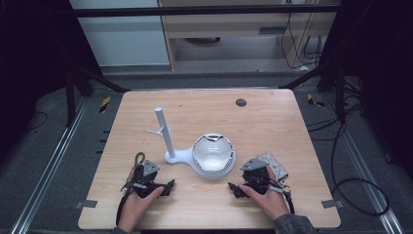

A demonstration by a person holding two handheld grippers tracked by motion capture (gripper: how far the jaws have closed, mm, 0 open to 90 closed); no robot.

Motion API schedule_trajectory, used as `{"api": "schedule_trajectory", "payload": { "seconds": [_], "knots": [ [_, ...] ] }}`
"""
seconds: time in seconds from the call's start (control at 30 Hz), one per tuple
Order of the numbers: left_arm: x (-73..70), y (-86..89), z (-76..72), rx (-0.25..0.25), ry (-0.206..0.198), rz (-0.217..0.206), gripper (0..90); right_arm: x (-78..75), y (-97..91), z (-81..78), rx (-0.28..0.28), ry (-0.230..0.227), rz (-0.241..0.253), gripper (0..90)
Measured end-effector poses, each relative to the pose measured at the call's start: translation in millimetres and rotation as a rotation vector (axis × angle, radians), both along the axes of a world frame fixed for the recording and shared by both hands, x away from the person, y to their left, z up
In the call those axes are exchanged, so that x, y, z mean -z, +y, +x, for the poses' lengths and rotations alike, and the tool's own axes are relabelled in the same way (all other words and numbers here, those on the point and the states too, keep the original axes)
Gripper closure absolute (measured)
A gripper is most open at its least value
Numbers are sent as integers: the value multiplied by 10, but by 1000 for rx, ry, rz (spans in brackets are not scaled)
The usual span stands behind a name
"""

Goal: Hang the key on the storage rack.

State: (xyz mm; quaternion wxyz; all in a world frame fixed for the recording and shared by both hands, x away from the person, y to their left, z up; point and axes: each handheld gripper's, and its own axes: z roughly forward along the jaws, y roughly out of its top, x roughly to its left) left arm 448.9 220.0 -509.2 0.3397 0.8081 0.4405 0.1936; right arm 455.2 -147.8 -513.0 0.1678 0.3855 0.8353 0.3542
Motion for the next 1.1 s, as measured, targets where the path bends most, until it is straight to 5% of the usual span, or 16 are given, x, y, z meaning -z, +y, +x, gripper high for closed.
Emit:
{"api": "schedule_trajectory", "payload": {
  "seconds": [0.33, 0.53, 0.77, 1.1],
  "knots": [
    [-1, 2, -15, -7, -2, 0, 26, -1, 14, -20, 28, 3, 2, 4],
    [-151, 82, -46, -28, 17, -10, 73, 2, 3, -30, 30, -6, -3, 4],
    [-491, 406, 70, -88, 59, 49, 70, 0, -9, -55, 42, -2, -2, 4],
    [-522, 724, 155, -163, 137, 123, 69, 1, -16, -65, 43, -2, 0, 4]
  ]
}}
